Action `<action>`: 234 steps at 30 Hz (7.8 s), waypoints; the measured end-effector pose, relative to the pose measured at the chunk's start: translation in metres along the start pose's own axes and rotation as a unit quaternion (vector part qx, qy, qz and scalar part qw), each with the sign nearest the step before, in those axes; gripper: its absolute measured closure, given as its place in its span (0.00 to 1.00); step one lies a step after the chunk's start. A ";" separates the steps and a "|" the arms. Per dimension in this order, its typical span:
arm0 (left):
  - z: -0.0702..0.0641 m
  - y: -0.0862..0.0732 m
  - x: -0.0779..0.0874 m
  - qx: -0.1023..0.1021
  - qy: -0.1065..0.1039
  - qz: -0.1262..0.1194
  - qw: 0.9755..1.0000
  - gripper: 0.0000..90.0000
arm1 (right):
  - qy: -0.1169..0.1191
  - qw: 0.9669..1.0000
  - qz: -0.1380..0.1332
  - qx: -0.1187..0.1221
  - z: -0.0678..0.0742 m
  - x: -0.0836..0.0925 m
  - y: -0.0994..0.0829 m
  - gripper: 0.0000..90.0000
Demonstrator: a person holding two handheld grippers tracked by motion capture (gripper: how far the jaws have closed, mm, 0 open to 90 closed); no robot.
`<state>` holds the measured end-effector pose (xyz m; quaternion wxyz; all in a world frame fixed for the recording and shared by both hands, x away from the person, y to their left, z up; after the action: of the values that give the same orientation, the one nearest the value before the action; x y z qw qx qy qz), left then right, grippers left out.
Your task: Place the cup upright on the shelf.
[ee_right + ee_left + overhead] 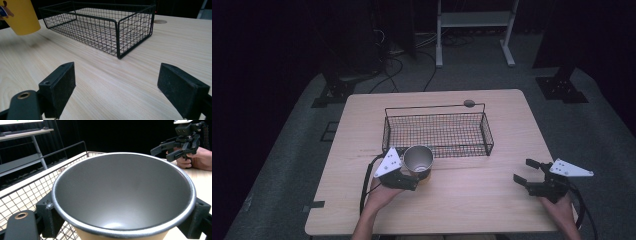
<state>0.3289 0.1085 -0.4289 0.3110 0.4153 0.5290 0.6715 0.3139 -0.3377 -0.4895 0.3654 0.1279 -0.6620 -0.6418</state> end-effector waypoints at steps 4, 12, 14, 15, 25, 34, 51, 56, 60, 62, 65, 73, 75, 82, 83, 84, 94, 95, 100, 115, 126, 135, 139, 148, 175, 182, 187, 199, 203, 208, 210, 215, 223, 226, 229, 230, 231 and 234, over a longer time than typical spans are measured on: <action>0.004 0.007 -0.004 -0.004 -0.002 0.000 1.000 0.14 | -0.001 1.000 0.000 0.001 0.000 0.000 0.000 0.15; 0.017 0.017 -0.010 0.005 -0.006 -0.001 1.000 0.14 | -0.001 1.000 -0.001 -0.001 0.000 0.000 0.000 0.15; 0.020 0.021 -0.012 0.003 -0.005 -0.001 1.000 0.14 | -0.002 1.000 -0.001 -0.001 0.000 0.000 0.000 0.15; 0.021 0.023 -0.012 0.001 -0.003 -0.002 1.000 0.14 | -0.002 1.000 -0.001 -0.001 0.000 0.000 0.000 0.15; 0.036 0.041 -0.020 -0.003 -0.001 0.005 1.000 0.14 | -0.002 1.000 -0.002 -0.001 0.000 0.000 0.000 0.15; 0.053 0.052 -0.024 0.003 0.001 -0.001 1.000 0.14 | -0.001 1.000 -0.003 -0.002 0.000 0.000 0.000 0.15; 0.088 0.071 -0.042 0.002 -0.015 -0.001 1.000 0.14 | -0.001 1.000 -0.003 -0.002 0.000 0.000 0.000 0.15; 0.098 0.073 -0.051 0.004 -0.018 0.005 1.000 0.14 | 0.000 1.000 -0.004 -0.001 0.000 0.000 0.000 0.15; 0.104 0.073 -0.058 0.004 -0.020 0.010 1.000 0.14 | 0.000 1.000 -0.004 -0.002 0.000 0.000 0.001 0.15; 0.106 0.072 -0.061 0.003 -0.021 0.005 1.000 0.14 | 0.001 1.000 -0.004 -0.002 0.000 0.000 0.001 0.15; 0.109 0.071 -0.064 0.009 -0.024 0.009 1.000 0.14 | 0.001 1.000 -0.004 -0.002 0.000 0.000 0.001 0.15; 0.120 0.063 -0.083 0.015 -0.032 0.024 0.999 0.14 | 0.001 1.000 -0.004 -0.001 0.000 0.000 0.001 0.15; 0.122 0.062 -0.085 0.015 -0.030 0.025 0.999 0.14 | 0.001 1.000 -0.005 -0.001 0.000 0.000 0.001 0.15; 0.129 0.056 -0.096 0.023 -0.037 0.032 0.999 0.14 | 0.003 1.000 -0.004 -0.002 -0.001 0.001 0.000 0.15; 0.129 0.056 -0.097 0.021 -0.038 0.032 0.999 0.14 | 0.003 1.000 -0.005 -0.002 -0.001 0.001 0.001 0.15; 0.129 0.055 -0.099 0.020 -0.039 0.037 0.998 0.14 | 0.003 1.000 -0.005 -0.002 -0.001 0.001 0.001 0.15; 0.133 0.043 -0.114 0.030 -0.059 0.049 0.997 0.14 | 0.004 1.000 -0.005 -0.002 -0.001 0.001 0.000 0.15; 0.133 0.041 -0.115 0.031 -0.060 0.052 0.996 0.14 | 0.005 1.000 -0.005 -0.002 -0.001 0.001 0.000 0.15; 0.135 0.033 -0.120 0.037 -0.060 0.061 0.996 0.14 | 0.006 1.000 -0.005 -0.002 -0.001 0.001 0.000 0.15; 0.133 0.020 -0.131 0.035 -0.064 0.082 0.994 0.13 | 0.006 1.000 -0.006 -0.002 -0.001 0.001 0.001 0.15; 0.136 0.013 -0.137 0.038 -0.063 0.093 0.993 0.13 | 0.007 1.000 -0.007 -0.003 -0.001 0.001 0.001 0.15; 0.134 0.007 -0.144 0.036 -0.073 0.121 0.989 0.13 | 0.008 1.000 -0.006 -0.002 -0.001 0.001 0.001 0.15; 0.134 0.007 -0.142 0.031 -0.075 0.130 0.988 0.14 | 0.008 1.000 -0.007 -0.002 -0.001 0.001 0.001 0.15; 0.134 0.007 -0.141 0.031 -0.073 0.135 0.988 0.13 | 0.008 1.000 -0.007 -0.002 -0.001 0.001 0.001 0.15; 0.132 0.019 -0.134 0.015 -0.049 0.125 0.991 0.02 | 0.009 1.000 -0.006 -0.003 -0.001 0.001 0.001 0.15; 0.132 0.025 -0.129 0.009 -0.044 0.116 0.992 0.02 | 0.008 1.000 -0.006 -0.002 -0.001 0.001 0.000 0.15; 0.130 0.033 -0.125 0.003 -0.042 0.105 0.994 0.02 | 0.009 1.000 -0.005 0.000 -0.001 0.001 0.000 0.15; 0.122 0.044 -0.115 -0.006 -0.045 0.104 0.994 0.02 | 0.008 1.000 -0.002 0.003 0.000 0.001 0.000 0.15; 0.120 0.044 -0.112 -0.003 -0.046 0.102 0.994 0.02 | 0.008 1.000 -0.006 0.000 -0.001 0.001 0.000 0.15; 0.115 0.043 -0.105 -0.005 -0.040 0.103 0.994 0.02 | 0.005 1.000 -0.005 0.000 0.000 0.001 0.000 0.15; 0.113 0.044 -0.100 0.000 -0.040 0.098 0.994 0.02 | 0.005 1.000 -0.006 -0.001 -0.001 0.001 0.000 0.15; 0.109 0.046 -0.091 0.000 -0.034 0.089 0.995 0.02 | 0.007 1.000 -0.014 -0.011 -0.002 0.003 0.001 0.15; 0.099 0.051 -0.081 -0.008 -0.027 0.079 0.996 0.02 | 0.007 1.000 -0.015 -0.011 -0.002 0.003 0.001 0.15; 0.094 0.051 -0.076 -0.009 -0.026 0.071 0.997 0.02 | 0.006 1.000 -0.014 -0.009 -0.002 0.003 0.001 0.15; 0.090 0.049 -0.072 -0.008 -0.027 0.071 0.997 0.02 | 0.006 1.000 -0.014 -0.009 -0.002 0.003 0.000 0.15; 0.089 0.047 -0.070 -0.010 -0.025 0.071 0.997 0.02 | 0.006 1.000 -0.014 -0.009 -0.002 0.003 0.001 0.15; 0.087 0.046 -0.068 -0.009 -0.025 0.070 0.997 0.02 | 0.006 1.000 -0.014 -0.009 -0.002 0.003 0.000 0.15; 0.085 0.043 -0.064 -0.009 -0.025 0.067 0.997 0.02 | 0.006 1.000 -0.013 -0.009 -0.002 0.003 0.000 0.15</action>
<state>0.4349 0.0818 -0.3941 0.2822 0.4640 0.4862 0.6846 0.3133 -0.3406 -0.4885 0.3616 0.1370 -0.6527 -0.6515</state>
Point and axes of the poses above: each handheld gripper's, and its own axes: x roughly backward along the jaws, y roughly out of its top, z roughly to its left, the point moved 3 cm from there along -x, roughly forward along the jaws, and after that the axes turned 3 degrees about -y, right-handed, at the moved point
